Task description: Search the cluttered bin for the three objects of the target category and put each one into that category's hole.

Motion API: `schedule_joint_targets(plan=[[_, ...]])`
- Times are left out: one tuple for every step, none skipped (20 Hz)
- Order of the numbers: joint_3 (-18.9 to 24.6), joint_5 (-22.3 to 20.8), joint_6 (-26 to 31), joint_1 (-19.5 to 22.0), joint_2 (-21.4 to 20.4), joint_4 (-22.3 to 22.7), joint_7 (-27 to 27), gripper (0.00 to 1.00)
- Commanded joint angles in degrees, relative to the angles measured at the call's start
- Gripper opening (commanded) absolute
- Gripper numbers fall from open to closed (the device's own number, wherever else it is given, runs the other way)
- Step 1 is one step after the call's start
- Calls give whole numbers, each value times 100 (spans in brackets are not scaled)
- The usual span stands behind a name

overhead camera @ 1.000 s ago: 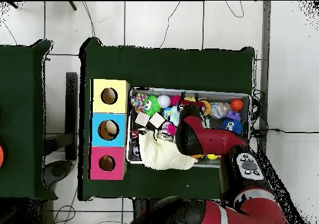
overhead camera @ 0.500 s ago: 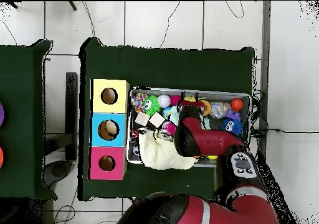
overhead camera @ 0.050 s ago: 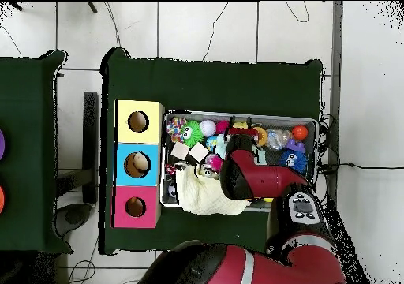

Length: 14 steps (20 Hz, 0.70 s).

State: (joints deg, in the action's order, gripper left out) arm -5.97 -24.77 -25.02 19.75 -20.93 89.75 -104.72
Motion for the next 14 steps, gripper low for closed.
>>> schedule_joint_targets(plan=[[385,-141,1489,433,1212,-692,-173,100],[444,-206,1593,474,1157,-658,-132,100],[561,-285,1757,565,1078,-604,-86,100],[677,-364,1922,656,999,-551,-39,100],[786,-425,2089,750,916,-502,25,100],[833,-471,2145,789,887,-487,52,100],[892,-518,2231,838,854,-475,92,100],[938,-563,2281,872,835,-469,111,100],[1109,-656,2426,997,787,-438,181,100],[1175,-706,2499,1041,766,-426,211,100],[1296,-758,2635,1122,746,-401,267,100],[1332,-787,2686,1142,744,-400,281,100],[1403,-835,2725,1189,726,-372,287,100],[1426,-863,2745,1199,717,-368,290,100]])
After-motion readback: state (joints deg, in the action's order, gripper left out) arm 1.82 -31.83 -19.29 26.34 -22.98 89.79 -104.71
